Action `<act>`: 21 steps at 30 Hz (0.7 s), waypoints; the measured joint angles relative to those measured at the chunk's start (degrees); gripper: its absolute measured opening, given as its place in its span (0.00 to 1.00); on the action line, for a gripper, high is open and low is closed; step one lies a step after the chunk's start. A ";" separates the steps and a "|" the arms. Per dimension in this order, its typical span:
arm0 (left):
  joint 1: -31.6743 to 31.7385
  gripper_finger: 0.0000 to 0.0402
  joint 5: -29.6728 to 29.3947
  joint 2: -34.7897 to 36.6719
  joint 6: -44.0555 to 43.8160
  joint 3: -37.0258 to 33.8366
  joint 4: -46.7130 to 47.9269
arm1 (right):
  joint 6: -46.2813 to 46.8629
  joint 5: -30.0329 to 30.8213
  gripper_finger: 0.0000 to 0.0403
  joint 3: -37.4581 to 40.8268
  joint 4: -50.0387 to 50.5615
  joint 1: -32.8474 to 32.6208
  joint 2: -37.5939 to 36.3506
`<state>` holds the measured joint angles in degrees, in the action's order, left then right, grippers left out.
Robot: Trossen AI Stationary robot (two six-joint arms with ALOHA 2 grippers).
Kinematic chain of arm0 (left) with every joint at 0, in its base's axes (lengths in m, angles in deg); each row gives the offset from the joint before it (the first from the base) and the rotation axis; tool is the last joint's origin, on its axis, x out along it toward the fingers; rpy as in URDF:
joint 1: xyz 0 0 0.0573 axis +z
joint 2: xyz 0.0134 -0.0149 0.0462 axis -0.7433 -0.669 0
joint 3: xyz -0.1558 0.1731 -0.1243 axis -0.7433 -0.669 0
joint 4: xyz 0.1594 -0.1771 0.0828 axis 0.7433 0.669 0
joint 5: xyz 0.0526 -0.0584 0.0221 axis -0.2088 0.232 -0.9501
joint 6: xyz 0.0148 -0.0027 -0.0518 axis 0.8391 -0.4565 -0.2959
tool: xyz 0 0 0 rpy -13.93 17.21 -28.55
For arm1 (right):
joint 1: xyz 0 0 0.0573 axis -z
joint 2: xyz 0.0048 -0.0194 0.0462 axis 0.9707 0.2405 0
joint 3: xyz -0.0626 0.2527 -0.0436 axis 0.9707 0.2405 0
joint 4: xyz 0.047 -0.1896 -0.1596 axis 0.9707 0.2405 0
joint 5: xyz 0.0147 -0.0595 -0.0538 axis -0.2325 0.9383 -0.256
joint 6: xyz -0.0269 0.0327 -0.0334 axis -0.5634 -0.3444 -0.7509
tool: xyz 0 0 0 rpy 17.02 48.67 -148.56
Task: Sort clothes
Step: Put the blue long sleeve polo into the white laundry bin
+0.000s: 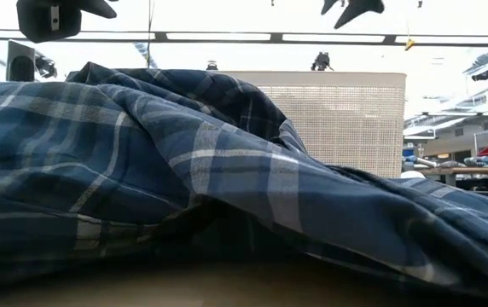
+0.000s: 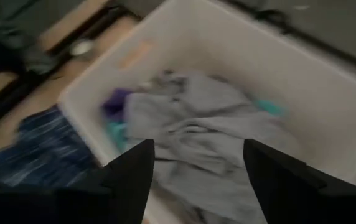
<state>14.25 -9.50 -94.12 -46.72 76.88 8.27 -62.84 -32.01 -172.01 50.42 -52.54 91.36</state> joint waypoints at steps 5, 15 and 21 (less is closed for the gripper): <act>0.00 0.19 0.77 0.00 0.37 0.00 -0.22 | 5.77 4.25 0.60 0.01 6.46 -1.49 -1.47; 0.00 0.19 5.04 0.00 5.99 0.00 -0.14 | 17.24 10.94 0.59 0.03 12.17 -19.60 -2.19; -0.04 0.19 6.30 0.00 6.00 0.00 -0.13 | 23.07 17.68 0.59 0.03 10.10 -35.51 -0.47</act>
<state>14.21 -3.20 -94.12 -40.72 76.88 8.14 -39.77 -14.33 -171.98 60.52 -88.04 90.89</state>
